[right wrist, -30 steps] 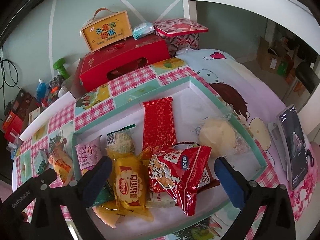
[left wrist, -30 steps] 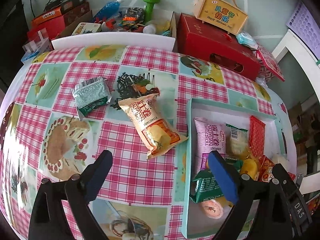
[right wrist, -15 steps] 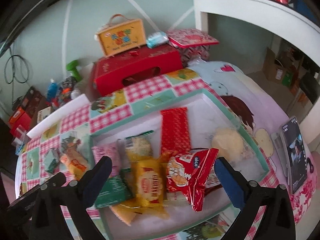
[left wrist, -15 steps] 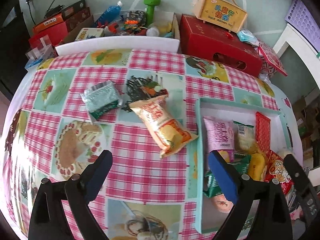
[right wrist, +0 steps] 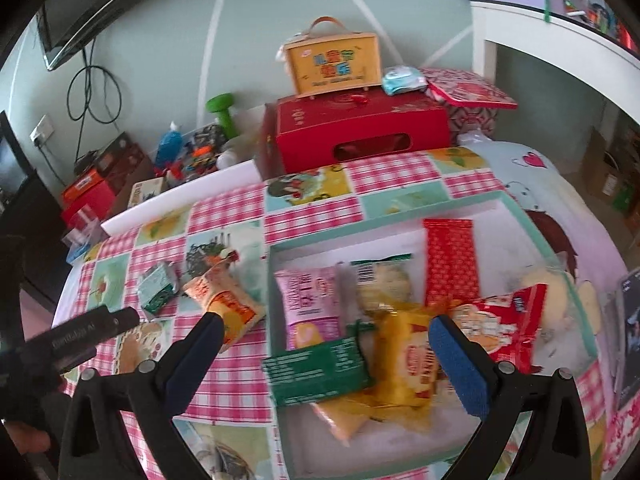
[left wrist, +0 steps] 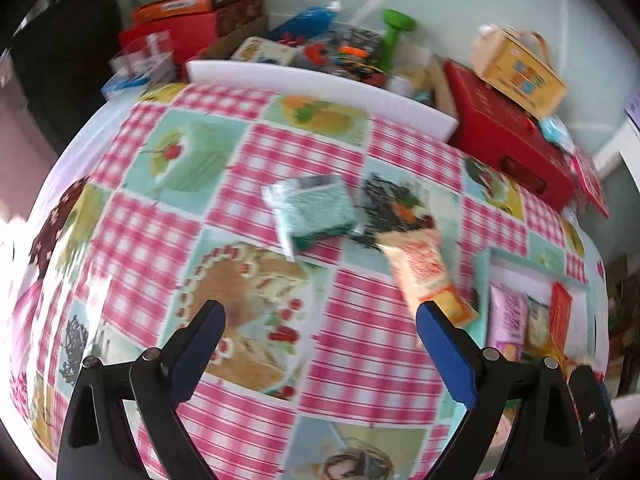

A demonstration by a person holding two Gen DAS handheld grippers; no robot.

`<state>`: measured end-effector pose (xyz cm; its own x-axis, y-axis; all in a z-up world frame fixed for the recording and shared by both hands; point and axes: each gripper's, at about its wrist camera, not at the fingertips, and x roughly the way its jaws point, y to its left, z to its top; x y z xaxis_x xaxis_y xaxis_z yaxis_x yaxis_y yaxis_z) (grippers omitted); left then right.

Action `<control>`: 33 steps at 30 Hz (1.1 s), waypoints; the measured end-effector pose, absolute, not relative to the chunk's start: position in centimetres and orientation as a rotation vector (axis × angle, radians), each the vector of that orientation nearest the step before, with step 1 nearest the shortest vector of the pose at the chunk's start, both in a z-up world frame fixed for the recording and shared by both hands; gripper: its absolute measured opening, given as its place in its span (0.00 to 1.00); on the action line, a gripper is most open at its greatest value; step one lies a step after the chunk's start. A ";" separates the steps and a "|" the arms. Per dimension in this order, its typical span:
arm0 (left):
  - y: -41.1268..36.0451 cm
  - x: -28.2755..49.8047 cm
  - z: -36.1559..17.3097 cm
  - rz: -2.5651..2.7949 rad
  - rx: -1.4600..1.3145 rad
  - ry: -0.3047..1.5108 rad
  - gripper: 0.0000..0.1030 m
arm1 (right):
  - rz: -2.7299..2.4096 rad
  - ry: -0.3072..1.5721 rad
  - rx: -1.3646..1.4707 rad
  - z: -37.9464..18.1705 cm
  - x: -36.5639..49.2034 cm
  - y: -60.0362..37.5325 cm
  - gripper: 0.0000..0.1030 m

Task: Organize snacks
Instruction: 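Move both open grippers back toward the remaining snacks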

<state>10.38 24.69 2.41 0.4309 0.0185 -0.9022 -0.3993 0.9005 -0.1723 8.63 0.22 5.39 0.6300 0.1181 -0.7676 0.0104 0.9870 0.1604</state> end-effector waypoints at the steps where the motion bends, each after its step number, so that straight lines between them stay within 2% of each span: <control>1: 25.2 10.3 2.3 0.279 -0.403 1.100 0.93 | 0.072 0.892 0.155 5.3 8.7 0.6 1.00; 6: 27.8 10.1 2.0 0.313 -0.461 1.092 0.93 | 0.119 0.884 0.143 4.8 9.0 2.3 1.00; 11: 29.3 10.2 1.6 0.340 -0.455 1.088 0.93 | 0.176 0.877 0.104 4.7 9.3 4.5 0.94; 25: 29.6 14.8 -0.9 0.222 -0.294 1.168 0.93 | 0.295 0.991 0.057 2.1 13.5 9.8 0.70; 33: 28.6 18.3 -0.9 0.160 -0.169 1.133 0.93 | 0.312 1.038 0.015 0.2 15.4 11.4 0.61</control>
